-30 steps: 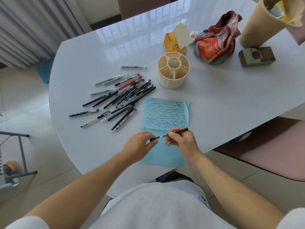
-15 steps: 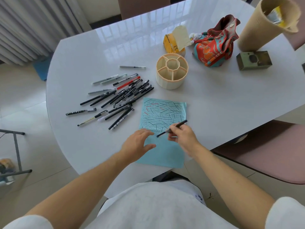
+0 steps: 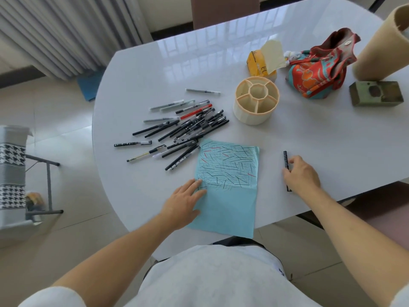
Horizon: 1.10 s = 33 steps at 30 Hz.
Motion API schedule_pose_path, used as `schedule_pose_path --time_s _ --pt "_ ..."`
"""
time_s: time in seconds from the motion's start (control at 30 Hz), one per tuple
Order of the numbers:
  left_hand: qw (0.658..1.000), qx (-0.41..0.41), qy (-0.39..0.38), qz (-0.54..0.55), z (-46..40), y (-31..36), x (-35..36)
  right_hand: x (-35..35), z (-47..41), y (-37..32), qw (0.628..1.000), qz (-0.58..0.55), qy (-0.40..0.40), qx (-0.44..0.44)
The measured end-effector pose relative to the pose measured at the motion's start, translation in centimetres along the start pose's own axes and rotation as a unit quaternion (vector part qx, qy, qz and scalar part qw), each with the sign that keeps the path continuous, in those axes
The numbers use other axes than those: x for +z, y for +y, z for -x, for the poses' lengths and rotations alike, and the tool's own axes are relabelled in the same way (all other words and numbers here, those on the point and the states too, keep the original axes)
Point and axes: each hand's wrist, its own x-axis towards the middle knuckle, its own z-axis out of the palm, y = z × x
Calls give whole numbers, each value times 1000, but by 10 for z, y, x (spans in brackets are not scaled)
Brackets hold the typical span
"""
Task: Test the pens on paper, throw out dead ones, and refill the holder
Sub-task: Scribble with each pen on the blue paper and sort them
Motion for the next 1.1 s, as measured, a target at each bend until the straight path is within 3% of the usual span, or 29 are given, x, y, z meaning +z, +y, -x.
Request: schedule_pose_path --time_s 0.07,0.13,0.23,0.33,0.5,0.67,0.83,0.9,0.97,1.03,1.1 --pt "1000 -1 -3 5 2 -1 -1 -1 3 -18 998 6 46 -37" --pt "1000 -4 -7 4 2 -1 -1 4 12 -52 988 -30 76 -132" --pt "1000 -8 -13 5 1 0 -1 24 31 -124 947 -67 34 -312" --pt "1000 -6 -15 1 3 -2 -3 47 44 -194 908 -58 -23 -415" --pt "1000 -9 -6 -15 14 -8 -3 75 47 -258 879 68 -43 -470" --pt "1000 -13 -10 -15 19 -9 -1 85 48 -273 826 225 20 -516" --pt "1000 -9 -5 -14 19 -12 -1 78 40 -268 789 265 50 -552" --pt "1000 -5 1 -16 20 -15 0 71 38 -264 809 192 44 -554" --pt "1000 0 4 -16 21 -18 -1 58 41 -256 854 32 21 -519" --pt "1000 0 3 -13 21 -19 -3 43 48 -240 888 -136 26 -439" --pt "1000 3 7 -10 22 -20 -6 34 58 -217 911 -277 21 -304"
